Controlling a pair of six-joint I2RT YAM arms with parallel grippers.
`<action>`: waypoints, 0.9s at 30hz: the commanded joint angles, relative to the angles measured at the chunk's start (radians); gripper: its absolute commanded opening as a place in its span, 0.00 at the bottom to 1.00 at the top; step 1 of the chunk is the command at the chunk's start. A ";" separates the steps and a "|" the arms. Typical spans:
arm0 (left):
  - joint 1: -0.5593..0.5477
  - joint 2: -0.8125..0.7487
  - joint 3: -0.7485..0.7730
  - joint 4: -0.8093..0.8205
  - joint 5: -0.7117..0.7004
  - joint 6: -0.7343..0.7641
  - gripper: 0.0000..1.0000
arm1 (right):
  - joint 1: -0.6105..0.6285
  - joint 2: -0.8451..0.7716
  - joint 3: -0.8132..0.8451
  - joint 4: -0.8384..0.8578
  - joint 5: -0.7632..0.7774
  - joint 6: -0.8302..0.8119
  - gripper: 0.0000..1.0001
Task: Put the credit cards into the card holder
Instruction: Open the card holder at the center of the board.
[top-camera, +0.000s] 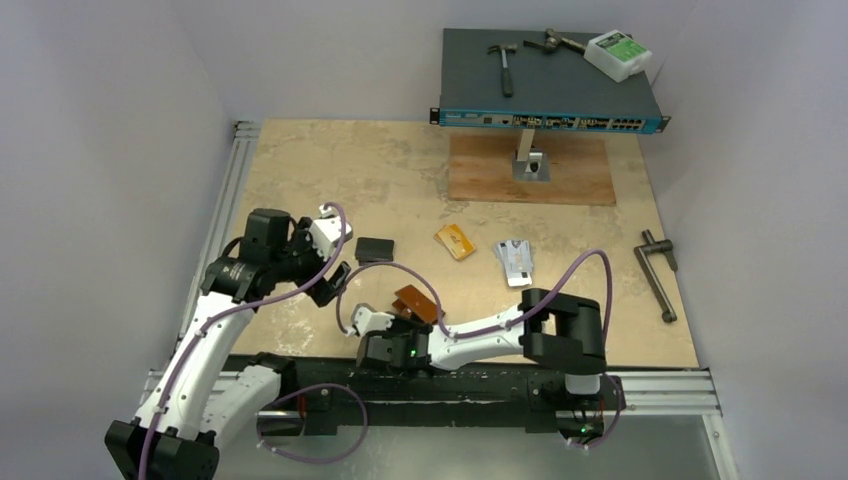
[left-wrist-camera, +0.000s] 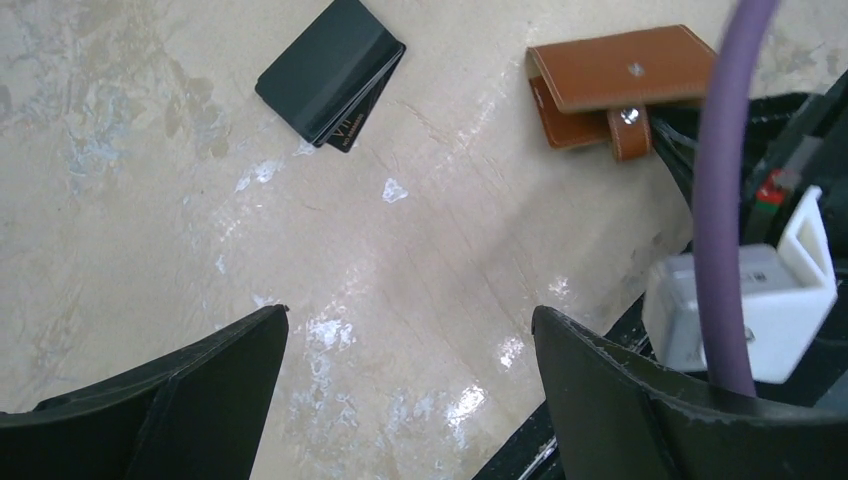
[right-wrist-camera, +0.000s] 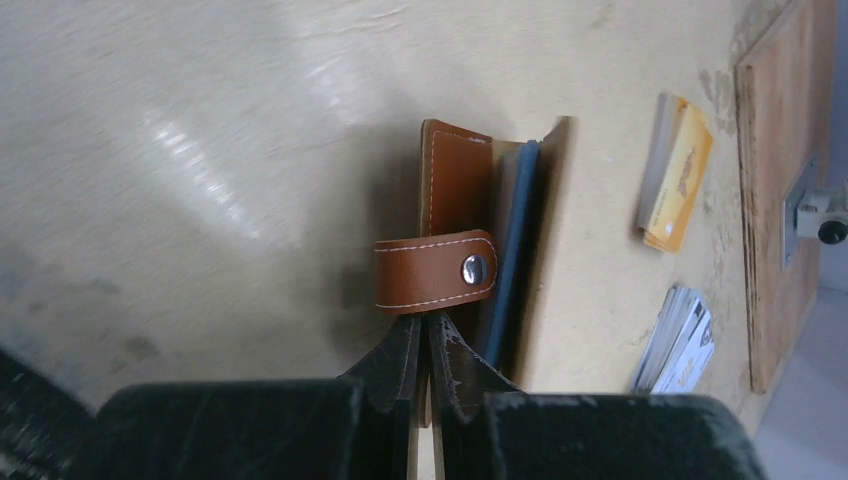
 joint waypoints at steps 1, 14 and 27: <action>0.026 0.024 -0.024 0.094 -0.017 -0.031 0.94 | 0.047 0.009 0.046 -0.031 -0.046 0.016 0.00; -0.038 0.172 -0.045 0.163 0.316 0.153 1.00 | 0.049 -0.237 -0.201 0.244 -0.247 -0.064 0.00; -0.215 0.310 -0.097 0.347 0.485 0.302 1.00 | 0.049 -0.375 -0.337 0.354 -0.365 -0.103 0.00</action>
